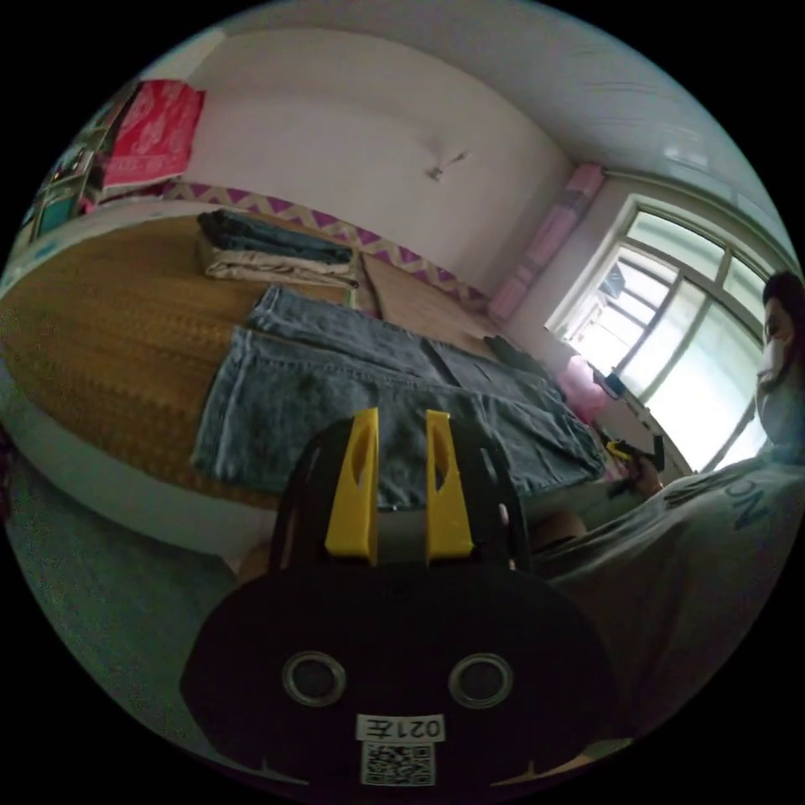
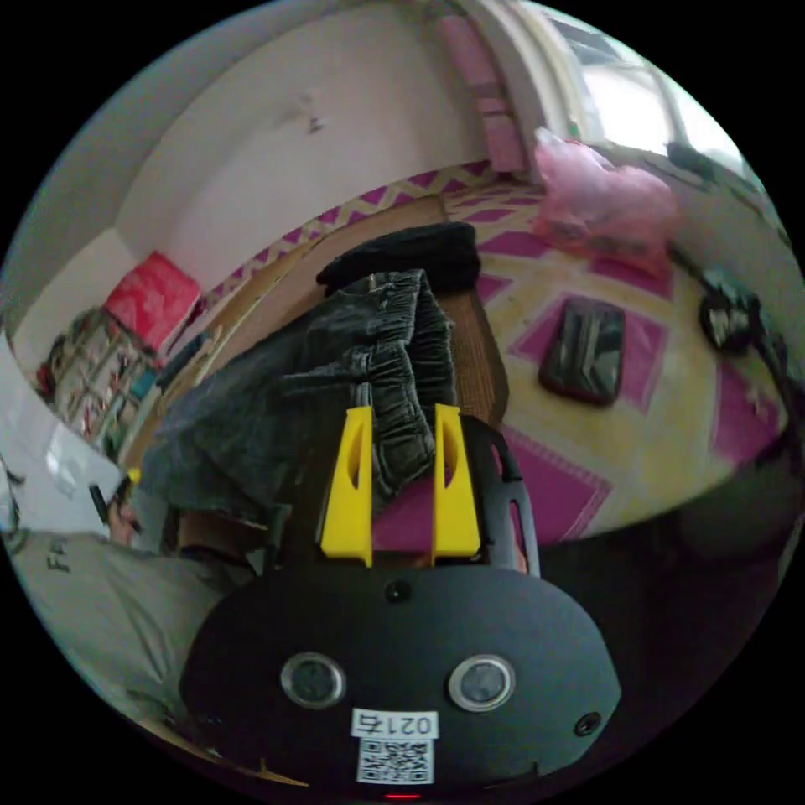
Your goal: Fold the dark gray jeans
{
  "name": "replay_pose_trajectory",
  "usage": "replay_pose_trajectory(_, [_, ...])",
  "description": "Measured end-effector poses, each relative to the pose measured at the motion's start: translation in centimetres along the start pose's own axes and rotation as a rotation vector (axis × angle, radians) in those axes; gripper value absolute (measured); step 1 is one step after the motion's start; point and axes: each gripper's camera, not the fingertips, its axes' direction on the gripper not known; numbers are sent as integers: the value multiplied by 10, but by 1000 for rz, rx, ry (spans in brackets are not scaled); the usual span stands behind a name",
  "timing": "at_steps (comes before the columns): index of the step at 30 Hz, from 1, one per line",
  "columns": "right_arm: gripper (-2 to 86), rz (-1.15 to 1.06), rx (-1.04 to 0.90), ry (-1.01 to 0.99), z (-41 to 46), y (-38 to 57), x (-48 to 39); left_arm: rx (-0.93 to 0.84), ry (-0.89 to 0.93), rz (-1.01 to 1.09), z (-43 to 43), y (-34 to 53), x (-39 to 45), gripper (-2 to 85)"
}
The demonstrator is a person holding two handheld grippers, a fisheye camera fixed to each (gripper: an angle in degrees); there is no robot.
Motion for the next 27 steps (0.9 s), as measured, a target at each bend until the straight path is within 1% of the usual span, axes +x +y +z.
replay_pose_trajectory(2, [115,156,11,-44,-10,40,20,0,7,-129,-10,10,-17,94])
replay_pose_trajectory(5, [117,314,38,-115,-18,84,41,53,-16,-290,-24,25,-35,90])
replay_pose_trajectory(8, [105,422,72,-175,-20,111,62,96,-19,-393,-31,29,-54,88])
replay_pose_trajectory(11, [97,468,51,-235,-8,119,78,105,-2,-452,-31,25,-76,91])
replay_pose_trajectory(16, [96,484,48,-212,-2,121,87,140,48,-534,-36,23,-102,103])
replay_pose_trajectory(22, [101,497,69,-213,-3,135,99,195,42,-607,-53,31,-121,110])
replay_pose_trajectory(24, [100,505,73,-223,-3,139,104,194,21,-616,-54,34,-125,112])
replay_pose_trajectory(27, [99,516,71,-240,-1,144,110,182,50,-653,-44,38,-133,114])
